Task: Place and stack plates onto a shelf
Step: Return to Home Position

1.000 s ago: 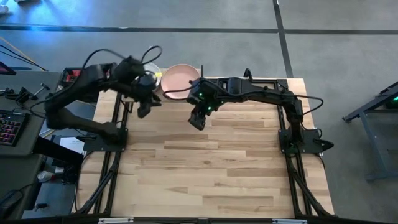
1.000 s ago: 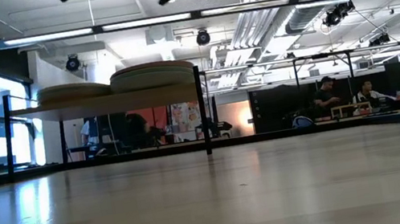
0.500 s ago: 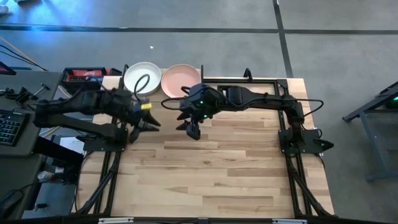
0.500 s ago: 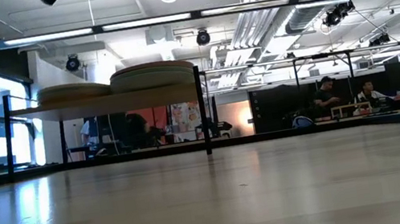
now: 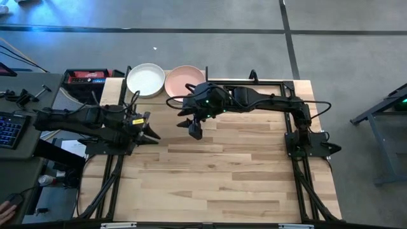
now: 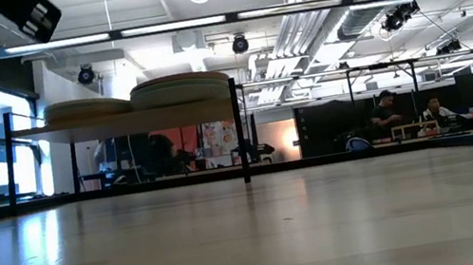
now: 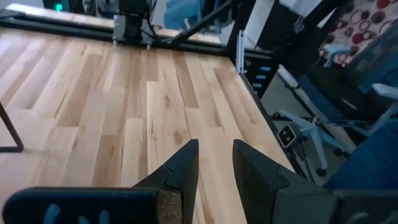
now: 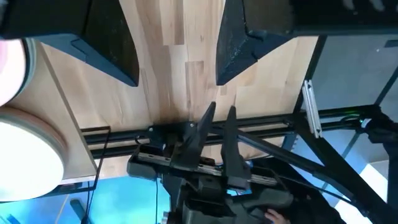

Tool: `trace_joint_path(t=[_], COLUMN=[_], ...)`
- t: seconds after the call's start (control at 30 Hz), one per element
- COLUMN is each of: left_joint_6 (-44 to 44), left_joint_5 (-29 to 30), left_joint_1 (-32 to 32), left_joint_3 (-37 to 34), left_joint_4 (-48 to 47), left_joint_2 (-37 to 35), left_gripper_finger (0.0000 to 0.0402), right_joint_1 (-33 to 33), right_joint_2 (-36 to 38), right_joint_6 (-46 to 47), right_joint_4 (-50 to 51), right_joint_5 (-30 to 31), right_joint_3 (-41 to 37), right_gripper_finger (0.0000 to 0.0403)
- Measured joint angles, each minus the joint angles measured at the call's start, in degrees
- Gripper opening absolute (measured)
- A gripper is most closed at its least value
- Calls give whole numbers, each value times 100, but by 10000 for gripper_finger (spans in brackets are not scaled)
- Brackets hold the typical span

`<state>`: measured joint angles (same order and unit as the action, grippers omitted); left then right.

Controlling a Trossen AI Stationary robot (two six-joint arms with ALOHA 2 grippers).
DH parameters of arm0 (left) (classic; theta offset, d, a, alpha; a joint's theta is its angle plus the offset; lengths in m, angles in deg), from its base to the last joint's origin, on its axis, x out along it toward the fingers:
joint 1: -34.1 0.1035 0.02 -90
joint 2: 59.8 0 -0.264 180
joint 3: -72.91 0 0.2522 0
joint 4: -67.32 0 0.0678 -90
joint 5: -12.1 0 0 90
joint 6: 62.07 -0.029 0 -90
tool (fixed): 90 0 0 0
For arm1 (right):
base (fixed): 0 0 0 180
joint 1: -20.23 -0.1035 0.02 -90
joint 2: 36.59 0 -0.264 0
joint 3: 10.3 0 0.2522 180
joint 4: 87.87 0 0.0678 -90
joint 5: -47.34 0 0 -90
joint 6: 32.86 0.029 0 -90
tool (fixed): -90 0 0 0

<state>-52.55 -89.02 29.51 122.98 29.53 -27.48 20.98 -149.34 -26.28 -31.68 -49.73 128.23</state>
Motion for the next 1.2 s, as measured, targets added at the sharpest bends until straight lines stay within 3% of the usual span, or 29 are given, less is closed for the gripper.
trace_joint_path(t=[0.33,0.63,0.97,1.2], left_joint_6=[34,-209,-465,-616], left_joint_5=[25,683,1169,1319], left_joint_1=[-3,-1,-1,1], left_joint_3=[-1372,-2429,-3374,-3476], left_joint_4=[623,1411,2150,2268], left_joint_2=[-1618,-2587,-3078,-3078], left_gripper_finger=[87,87,87,87], right_joint_1=[-4,11,59,168], right_joint_2=[0,0,2,359], right_joint_6=[252,243,210,188], right_joint_4=[-181,-494,-1108,-995], right_joint_5=[2,2,-155,-245], right_joint_3=[0,0,0,0], right_gripper_finger=[190,190,190,190])
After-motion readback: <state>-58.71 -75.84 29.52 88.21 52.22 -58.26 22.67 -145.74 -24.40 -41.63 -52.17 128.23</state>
